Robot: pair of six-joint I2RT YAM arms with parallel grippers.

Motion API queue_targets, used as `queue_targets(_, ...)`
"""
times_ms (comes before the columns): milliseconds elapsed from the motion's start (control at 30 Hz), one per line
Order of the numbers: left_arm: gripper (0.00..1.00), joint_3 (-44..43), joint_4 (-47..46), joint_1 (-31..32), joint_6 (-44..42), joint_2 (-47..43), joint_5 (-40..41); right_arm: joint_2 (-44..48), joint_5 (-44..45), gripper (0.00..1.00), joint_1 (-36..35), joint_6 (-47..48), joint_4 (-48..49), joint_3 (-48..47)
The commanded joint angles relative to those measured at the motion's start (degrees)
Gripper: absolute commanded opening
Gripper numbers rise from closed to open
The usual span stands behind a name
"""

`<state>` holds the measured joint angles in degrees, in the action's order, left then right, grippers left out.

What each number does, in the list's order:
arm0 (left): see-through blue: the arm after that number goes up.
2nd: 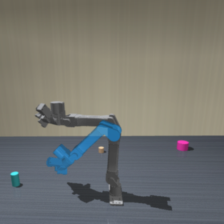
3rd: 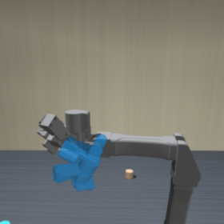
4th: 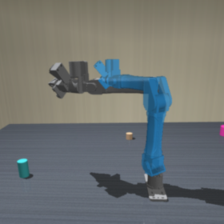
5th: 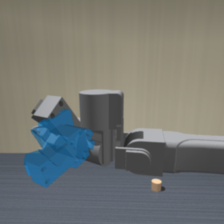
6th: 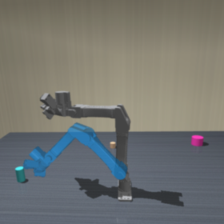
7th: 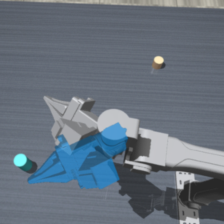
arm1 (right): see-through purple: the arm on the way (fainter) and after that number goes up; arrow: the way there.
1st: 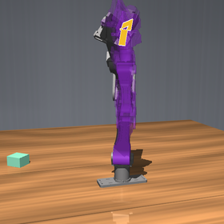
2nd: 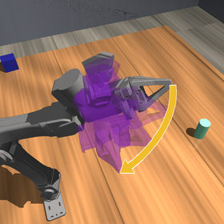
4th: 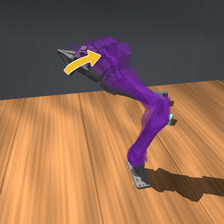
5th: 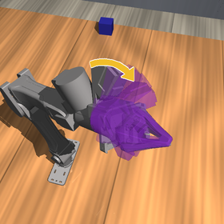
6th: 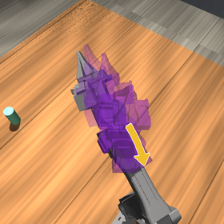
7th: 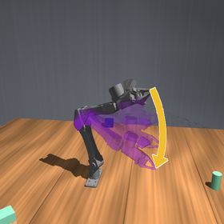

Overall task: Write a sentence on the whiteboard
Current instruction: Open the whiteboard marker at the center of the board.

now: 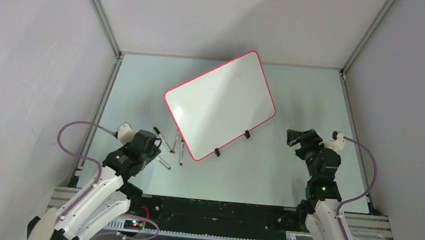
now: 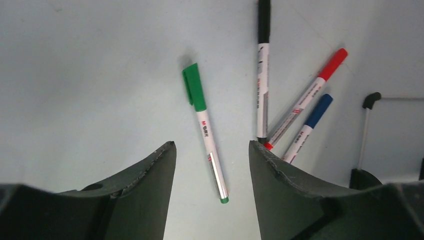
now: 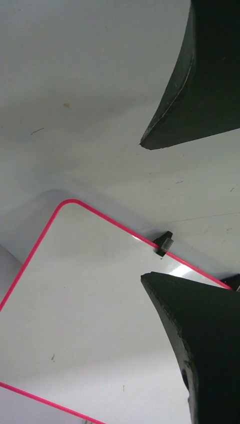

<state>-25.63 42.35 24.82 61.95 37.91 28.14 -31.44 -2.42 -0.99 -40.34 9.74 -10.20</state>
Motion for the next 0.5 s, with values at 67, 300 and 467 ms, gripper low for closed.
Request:
queue_targets(67, 0.61, -1.2, 1.1, 0.4, 6.1, 4.5, 3.6, 1.0, 0.5, 0.97, 0.3, 0.0, 1.5, -1.1)
queue_targets(300, 0.60, -2.4, -2.5, -3.3, 6.2, 10.9, 2.9, 1.8, 1.1, 0.97, 0.3, 0.1, 1.2, -1.0)
queue_targets(467, 0.56, -1.9, -7.1, -9.4, 3.7, 16.0, -1.0, 1.4, 1.2, 0.97, 0.3, 0.1, 1.4, -1.0)
